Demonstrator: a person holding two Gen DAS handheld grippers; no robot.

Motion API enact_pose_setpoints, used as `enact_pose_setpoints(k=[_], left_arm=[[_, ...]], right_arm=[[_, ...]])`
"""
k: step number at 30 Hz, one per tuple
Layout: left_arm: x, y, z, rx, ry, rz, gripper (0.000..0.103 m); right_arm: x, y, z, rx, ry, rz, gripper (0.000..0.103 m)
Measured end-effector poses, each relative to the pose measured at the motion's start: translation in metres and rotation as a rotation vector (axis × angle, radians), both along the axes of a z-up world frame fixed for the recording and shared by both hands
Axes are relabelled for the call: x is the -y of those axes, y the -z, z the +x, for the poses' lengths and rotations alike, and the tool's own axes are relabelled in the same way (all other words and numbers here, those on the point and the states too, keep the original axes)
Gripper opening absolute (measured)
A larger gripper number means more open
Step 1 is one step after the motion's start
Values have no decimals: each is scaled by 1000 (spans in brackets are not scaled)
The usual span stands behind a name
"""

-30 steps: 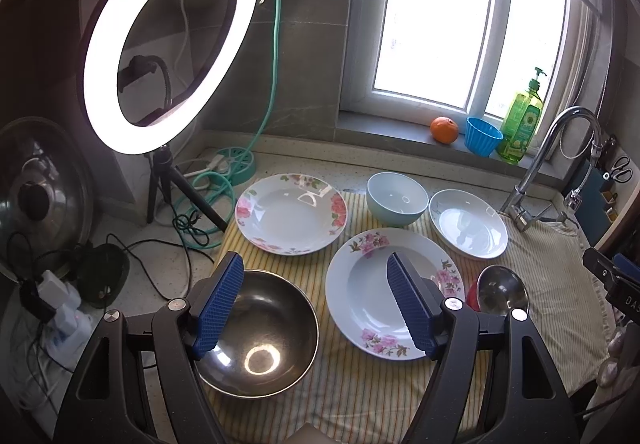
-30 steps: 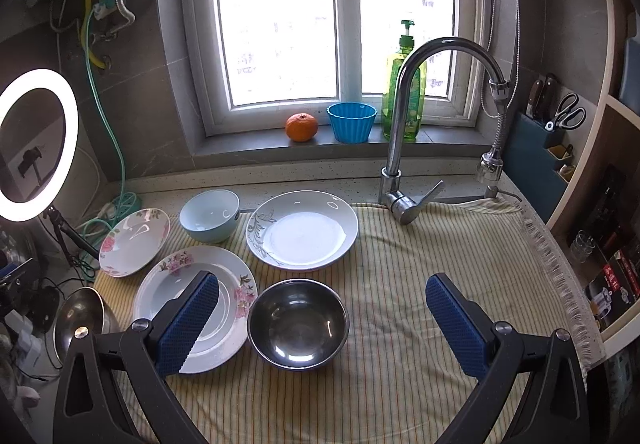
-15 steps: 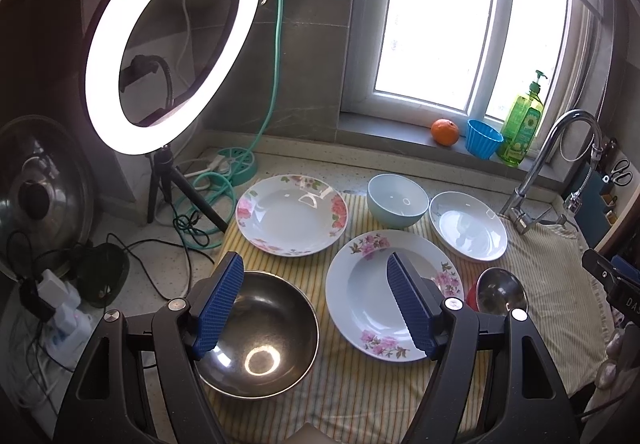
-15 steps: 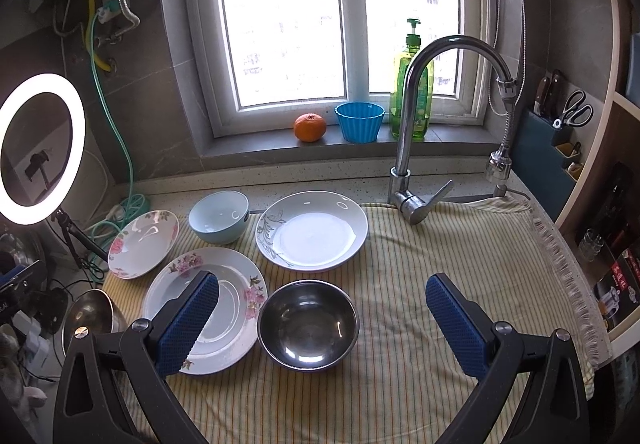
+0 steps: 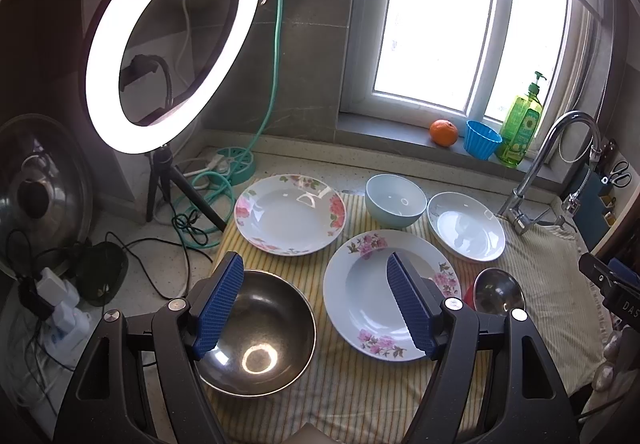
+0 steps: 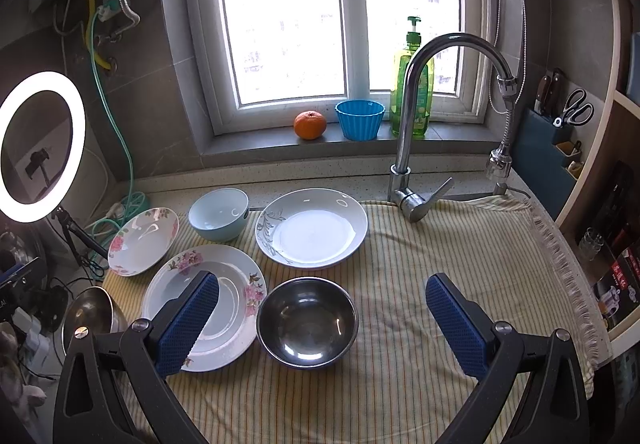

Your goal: Organize plates and bowls

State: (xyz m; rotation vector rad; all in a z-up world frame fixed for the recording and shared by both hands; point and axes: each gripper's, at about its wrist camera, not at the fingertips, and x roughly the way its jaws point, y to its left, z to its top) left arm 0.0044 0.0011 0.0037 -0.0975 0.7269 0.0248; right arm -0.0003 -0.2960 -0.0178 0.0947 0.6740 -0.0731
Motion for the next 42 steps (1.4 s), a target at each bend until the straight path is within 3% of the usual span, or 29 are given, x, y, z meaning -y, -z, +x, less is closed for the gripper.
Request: enact_pose_setpoints(k=[30, 42], left_arm=[[4, 0, -1, 0, 1, -1, 74], [4, 15, 7, -40, 13, -23, 74]], right_arm=[[1, 0, 2, -6, 1, -2, 102], [0, 7, 8, -18, -13, -22, 102]])
